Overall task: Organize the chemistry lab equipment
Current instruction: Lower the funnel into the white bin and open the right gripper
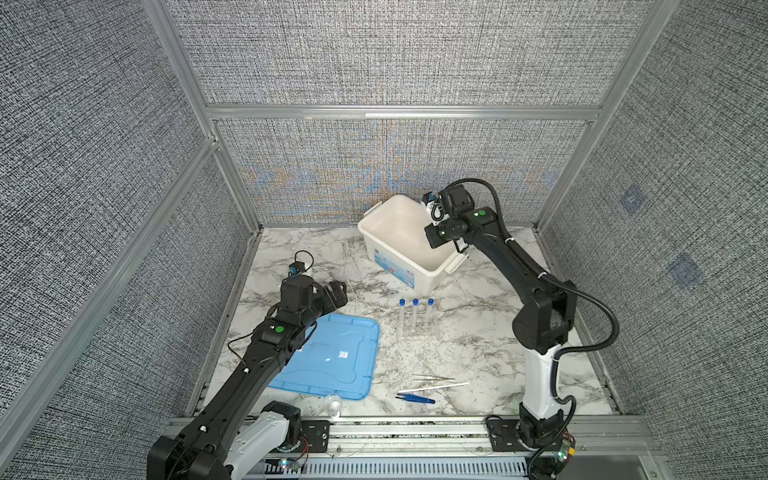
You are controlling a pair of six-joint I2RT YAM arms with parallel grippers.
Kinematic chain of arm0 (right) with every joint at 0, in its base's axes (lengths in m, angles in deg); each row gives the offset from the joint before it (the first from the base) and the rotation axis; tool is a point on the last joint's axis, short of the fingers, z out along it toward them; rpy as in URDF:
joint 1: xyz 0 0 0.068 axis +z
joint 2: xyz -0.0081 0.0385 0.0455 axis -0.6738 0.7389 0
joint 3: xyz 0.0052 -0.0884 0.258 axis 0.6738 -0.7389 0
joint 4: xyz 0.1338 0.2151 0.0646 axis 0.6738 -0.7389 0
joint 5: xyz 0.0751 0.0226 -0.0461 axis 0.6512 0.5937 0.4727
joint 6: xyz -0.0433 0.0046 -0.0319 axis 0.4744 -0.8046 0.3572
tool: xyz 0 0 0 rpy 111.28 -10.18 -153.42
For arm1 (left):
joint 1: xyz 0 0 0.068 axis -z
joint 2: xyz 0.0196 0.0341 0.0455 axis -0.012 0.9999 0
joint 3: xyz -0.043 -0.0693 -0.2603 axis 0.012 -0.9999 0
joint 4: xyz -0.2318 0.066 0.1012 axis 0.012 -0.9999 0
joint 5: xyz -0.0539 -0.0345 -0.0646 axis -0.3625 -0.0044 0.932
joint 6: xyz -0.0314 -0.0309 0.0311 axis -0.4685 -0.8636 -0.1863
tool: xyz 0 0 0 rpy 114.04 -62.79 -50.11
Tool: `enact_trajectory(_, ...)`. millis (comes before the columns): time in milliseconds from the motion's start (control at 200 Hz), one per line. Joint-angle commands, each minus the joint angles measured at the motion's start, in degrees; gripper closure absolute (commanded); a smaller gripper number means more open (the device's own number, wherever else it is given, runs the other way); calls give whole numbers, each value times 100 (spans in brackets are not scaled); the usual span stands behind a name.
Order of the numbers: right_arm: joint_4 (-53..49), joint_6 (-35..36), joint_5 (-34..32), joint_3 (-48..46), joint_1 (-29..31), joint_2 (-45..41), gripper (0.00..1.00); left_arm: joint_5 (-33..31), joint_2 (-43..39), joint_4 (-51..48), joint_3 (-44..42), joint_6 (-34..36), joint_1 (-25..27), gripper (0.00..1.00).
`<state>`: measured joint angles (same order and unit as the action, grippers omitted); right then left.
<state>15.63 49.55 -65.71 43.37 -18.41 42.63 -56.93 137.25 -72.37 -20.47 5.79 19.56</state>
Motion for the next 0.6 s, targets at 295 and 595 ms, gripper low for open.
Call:
enact_trajectory(295,-1502,585,481,981,-6,1250,100,836,338,549,131,280,2,1)
enact_trajectory(595,-1788,845,282,530,5,1114,100,717,361,722,-19,83,-6,1)
